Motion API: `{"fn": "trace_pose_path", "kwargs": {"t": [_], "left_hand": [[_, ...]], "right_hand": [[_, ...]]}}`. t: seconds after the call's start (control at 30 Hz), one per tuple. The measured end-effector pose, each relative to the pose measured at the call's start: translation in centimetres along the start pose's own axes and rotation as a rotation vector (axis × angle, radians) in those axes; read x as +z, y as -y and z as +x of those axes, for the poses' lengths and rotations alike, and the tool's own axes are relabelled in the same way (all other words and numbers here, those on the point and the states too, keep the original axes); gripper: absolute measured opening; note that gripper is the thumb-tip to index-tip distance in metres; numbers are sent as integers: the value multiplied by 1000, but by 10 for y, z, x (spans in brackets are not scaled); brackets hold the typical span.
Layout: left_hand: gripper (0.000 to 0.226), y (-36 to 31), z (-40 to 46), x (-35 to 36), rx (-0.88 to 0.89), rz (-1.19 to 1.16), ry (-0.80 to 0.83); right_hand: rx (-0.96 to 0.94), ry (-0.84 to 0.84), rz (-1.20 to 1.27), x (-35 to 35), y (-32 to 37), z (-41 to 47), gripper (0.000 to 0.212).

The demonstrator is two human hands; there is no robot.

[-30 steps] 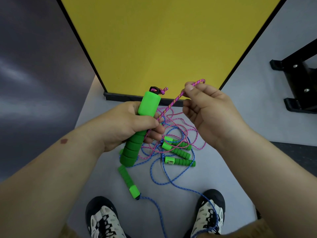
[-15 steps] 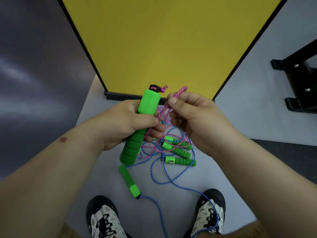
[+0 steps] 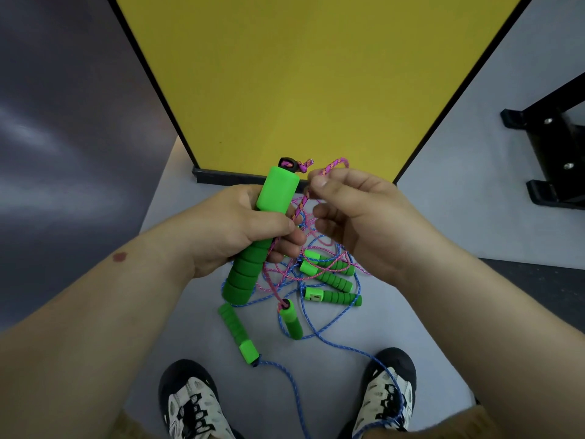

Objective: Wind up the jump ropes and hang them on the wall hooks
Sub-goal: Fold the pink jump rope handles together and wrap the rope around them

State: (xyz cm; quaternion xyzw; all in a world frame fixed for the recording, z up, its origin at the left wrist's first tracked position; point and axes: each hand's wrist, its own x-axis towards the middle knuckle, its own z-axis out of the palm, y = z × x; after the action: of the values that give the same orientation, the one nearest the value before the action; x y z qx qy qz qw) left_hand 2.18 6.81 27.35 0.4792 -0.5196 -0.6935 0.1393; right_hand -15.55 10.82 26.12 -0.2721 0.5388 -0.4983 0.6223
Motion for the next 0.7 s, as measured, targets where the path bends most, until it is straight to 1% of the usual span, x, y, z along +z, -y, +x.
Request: {"fn": "trace_pose_path", "kwargs": {"t": [0.07,0.13,0.3,0.43,0.5,0.6,0.7], "left_hand": [[13,0,-1,1,6,-2,2],[15,-1,-1,1,10,-8,7],[8,1,1,-1,2,-13,15],[7,2,1,-2,5,4,28],[8,2,2,-2,7,-5,16],[8,2,2,-2,9,4,7],[7,2,1,-1,6,6,1]], "right_hand": [[15,68,-64,2,-3,-2,10],[3,67,-76,2,-3,-2,13],[-69,-60,4,-2,1,2,6],[-104,-184,91,-7,11,5,5],[-102,-215,113,-9,12,5,3],[-77,-184,138,-7,9,5,5],[-30,-82,79,-2,4,2,7]]}}
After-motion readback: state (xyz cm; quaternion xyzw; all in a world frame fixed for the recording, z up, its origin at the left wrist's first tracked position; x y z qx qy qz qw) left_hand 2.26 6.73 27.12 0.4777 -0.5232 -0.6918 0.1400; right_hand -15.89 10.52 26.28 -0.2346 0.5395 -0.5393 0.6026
